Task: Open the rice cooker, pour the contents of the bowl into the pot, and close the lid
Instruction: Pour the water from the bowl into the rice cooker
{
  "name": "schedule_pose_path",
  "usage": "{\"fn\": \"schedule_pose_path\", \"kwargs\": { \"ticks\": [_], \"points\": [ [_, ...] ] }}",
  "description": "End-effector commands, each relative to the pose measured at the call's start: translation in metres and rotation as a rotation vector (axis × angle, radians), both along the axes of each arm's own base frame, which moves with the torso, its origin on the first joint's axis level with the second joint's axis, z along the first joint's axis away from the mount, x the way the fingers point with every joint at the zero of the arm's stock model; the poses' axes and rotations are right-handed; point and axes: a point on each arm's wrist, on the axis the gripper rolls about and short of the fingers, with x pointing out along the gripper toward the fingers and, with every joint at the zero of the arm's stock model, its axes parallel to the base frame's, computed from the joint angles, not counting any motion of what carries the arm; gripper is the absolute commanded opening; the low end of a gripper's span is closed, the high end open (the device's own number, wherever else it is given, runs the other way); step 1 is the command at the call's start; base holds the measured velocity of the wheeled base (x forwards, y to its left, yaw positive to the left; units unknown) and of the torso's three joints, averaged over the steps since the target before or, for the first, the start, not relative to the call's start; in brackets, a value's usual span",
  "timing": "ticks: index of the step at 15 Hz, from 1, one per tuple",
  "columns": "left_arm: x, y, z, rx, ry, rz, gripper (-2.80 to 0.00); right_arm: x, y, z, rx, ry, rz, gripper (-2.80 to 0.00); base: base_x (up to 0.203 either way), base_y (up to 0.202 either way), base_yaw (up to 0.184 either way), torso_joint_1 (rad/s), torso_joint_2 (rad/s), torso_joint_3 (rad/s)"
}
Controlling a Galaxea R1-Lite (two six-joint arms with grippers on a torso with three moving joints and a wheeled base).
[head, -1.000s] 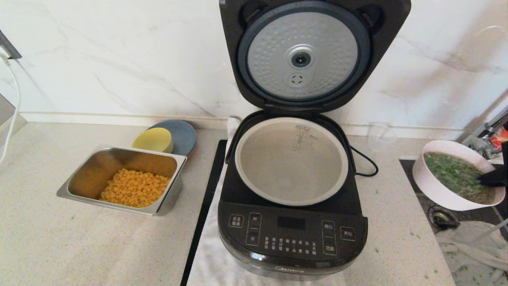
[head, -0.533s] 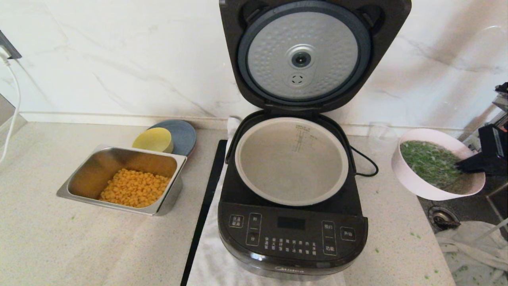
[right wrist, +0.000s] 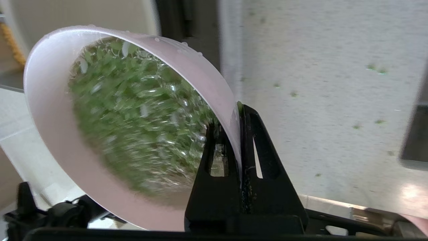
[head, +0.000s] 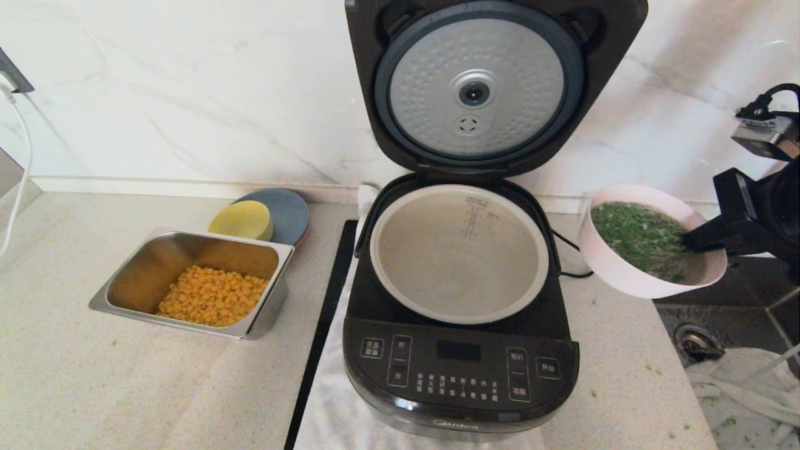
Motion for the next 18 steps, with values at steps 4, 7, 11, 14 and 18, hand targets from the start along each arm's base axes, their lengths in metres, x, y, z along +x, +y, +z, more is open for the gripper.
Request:
{"fn": "schedule_pose_path", "kwargs": {
  "ticks": [4,7,11,14,18],
  "points": [
    [0.001,0.0,-0.002,-0.001,0.007,0.0,-2.8,0.012,0.037,-0.001,-0.014,0.022,0.065,-2.8,0.0,0.0,0.0,0.0,0.0,0.0],
    [0.001,0.0,-0.002,0.0,0.007,0.0,-2.8,0.015,0.055,-0.001,-0.027,0.025,0.101,-2.8,0.0,0.0,0.0,0.0,0.0,0.0],
    [0.001,0.0,-0.002,0.001,0.007,0.0,-2.8,0.02,0.08,-0.002,-0.04,0.032,0.119,-2.8,0.0,0.0,0.0,0.0,0.0,0.0],
    [0.001,0.0,-0.002,0.0,0.007,0.0,-2.8,0.023,0.102,-0.007,-0.057,0.035,0.149,-2.8,0.0,0.0,0.0,0.0,0.0,0.0],
    [0.001,0.0,-0.002,0.001,0.007,0.0,-2.8,0.031,0.129,-0.018,-0.08,0.006,0.161,-2.8,0.0,0.0,0.0,0.0,0.0,0.0]
  ]
}}
